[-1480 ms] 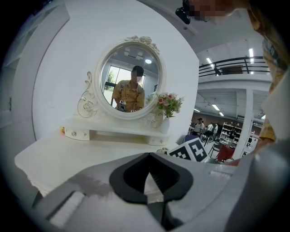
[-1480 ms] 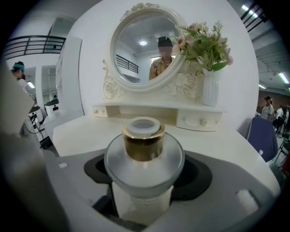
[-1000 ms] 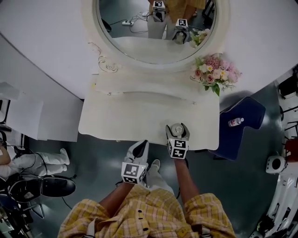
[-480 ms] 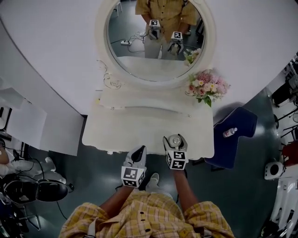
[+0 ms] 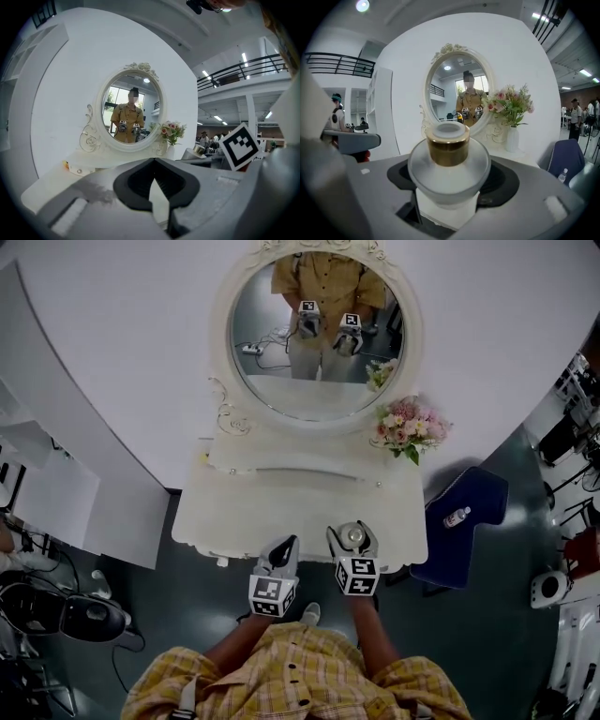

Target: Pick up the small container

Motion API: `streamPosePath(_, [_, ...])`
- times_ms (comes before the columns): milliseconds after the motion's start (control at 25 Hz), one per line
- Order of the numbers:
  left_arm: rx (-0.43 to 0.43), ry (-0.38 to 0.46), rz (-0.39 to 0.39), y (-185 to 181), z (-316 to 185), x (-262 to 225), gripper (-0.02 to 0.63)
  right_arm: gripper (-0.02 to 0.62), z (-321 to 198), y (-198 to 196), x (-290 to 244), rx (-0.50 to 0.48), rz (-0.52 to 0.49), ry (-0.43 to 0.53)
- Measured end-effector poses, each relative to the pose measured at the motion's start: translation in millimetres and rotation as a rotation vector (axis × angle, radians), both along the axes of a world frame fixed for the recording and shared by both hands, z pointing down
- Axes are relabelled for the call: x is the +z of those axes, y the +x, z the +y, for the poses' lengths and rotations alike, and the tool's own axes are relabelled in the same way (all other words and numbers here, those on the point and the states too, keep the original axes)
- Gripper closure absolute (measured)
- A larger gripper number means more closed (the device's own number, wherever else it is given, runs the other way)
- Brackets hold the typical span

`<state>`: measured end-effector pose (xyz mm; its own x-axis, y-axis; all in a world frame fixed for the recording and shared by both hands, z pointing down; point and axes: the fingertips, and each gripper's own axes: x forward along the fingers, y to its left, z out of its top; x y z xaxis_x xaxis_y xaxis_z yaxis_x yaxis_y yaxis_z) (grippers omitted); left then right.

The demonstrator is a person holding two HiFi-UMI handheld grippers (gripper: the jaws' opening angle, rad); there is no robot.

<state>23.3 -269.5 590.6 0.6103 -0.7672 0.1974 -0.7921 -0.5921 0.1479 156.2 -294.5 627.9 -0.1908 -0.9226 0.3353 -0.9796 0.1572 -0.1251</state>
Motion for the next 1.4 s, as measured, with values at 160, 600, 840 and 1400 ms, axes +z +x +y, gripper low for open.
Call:
streamPosePath(160, [0.011, 0.021, 0.011, 1, 1, -11, 0.606, 0.255, 9, -6, -21, 0.005, 0.002, 0.033])
streamPosePath(600, [0.032, 0.042, 0.016, -7, 17, -23, 0.606, 0.255, 36, -15, -50, 0.014, -0.009, 0.078])
streamPosePath(840, [0.043, 0.051, 0.018, -6, 24, -27, 0.606, 0.255, 49, -18, -61, 0.018, -0.017, 0.1])
streamPosePath(1400, [0.042, 0.066, 0.025, -13, 35, -32, 0.606, 0.255, 67, -20, -70, 0.031, -0.003, 0.128])
